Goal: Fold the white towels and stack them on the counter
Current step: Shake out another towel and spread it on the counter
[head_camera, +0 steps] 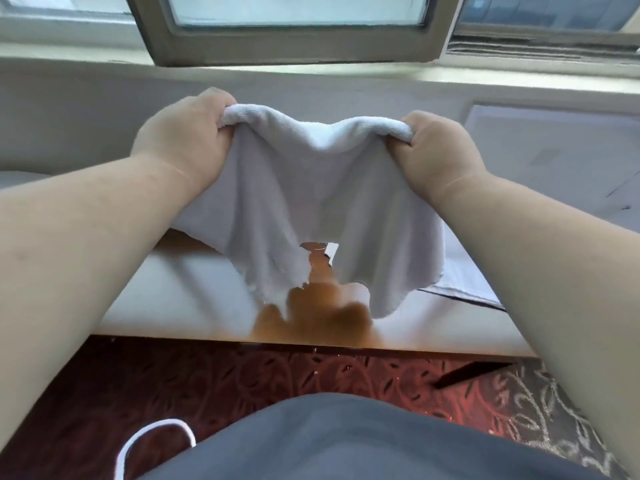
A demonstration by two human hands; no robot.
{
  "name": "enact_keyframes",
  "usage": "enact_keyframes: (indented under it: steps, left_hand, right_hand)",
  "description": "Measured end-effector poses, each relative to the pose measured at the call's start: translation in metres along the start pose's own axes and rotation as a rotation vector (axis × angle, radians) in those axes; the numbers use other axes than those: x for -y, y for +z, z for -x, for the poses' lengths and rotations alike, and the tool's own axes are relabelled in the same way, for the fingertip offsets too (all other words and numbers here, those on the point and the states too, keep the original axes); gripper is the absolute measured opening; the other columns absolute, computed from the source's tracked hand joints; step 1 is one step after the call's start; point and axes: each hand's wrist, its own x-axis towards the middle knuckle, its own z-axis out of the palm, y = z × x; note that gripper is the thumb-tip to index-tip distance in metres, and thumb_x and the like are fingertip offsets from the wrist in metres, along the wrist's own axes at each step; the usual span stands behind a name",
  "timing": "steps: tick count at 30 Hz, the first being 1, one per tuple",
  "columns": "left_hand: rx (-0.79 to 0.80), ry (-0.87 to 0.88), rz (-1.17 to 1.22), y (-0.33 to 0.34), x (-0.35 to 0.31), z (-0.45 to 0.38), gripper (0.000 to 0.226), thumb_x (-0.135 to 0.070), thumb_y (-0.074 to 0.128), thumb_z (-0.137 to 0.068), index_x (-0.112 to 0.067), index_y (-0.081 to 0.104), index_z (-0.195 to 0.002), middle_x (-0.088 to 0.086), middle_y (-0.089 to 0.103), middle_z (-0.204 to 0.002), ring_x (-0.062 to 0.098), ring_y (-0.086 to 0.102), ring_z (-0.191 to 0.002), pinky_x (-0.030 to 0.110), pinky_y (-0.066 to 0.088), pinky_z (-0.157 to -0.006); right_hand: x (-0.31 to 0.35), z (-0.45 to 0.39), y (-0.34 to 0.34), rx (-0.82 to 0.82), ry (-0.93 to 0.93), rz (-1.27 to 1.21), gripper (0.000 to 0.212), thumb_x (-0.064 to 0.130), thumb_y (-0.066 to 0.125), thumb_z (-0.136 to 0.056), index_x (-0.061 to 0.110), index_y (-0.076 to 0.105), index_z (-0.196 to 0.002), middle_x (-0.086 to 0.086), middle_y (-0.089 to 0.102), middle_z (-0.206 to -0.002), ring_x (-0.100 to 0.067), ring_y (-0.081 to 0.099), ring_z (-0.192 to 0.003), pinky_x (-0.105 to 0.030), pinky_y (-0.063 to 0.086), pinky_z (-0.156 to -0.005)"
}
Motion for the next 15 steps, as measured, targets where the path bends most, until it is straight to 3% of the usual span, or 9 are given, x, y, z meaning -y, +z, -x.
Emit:
enact_keyframes:
  steps: [8,15]
  left_hand:
    - [0.039,0.033,-0.147,-0.062,0.136,0.048,0.018,-0.039,0.033,-0.096,-0.037,0.048,-0.107,0.000,0.056,-0.093,0.031,0.052,-0.081,0.037,0.039,-0.066]
    - [0.153,0.124,-0.309,-0.108,0.272,0.058,0.016,-0.034,0.033,-0.096,-0.037,0.046,-0.104,-0.002,0.051,-0.086,0.032,0.052,-0.074,0.038,0.042,-0.063]
  right_hand:
    - [0.115,0.010,0.056,0.039,-0.055,0.046,0.032,0.048,0.047,-0.093,0.019,0.051,-0.081,0.003,0.051,-0.068,-0.029,0.050,-0.069,-0.033,0.031,-0.054]
    - [0.219,0.015,0.133,0.076,-0.140,0.181,0.036,0.051,0.045,-0.096,0.017,0.053,-0.085,-0.004,0.054,-0.073,-0.034,0.050,-0.071,-0.036,0.035,-0.058]
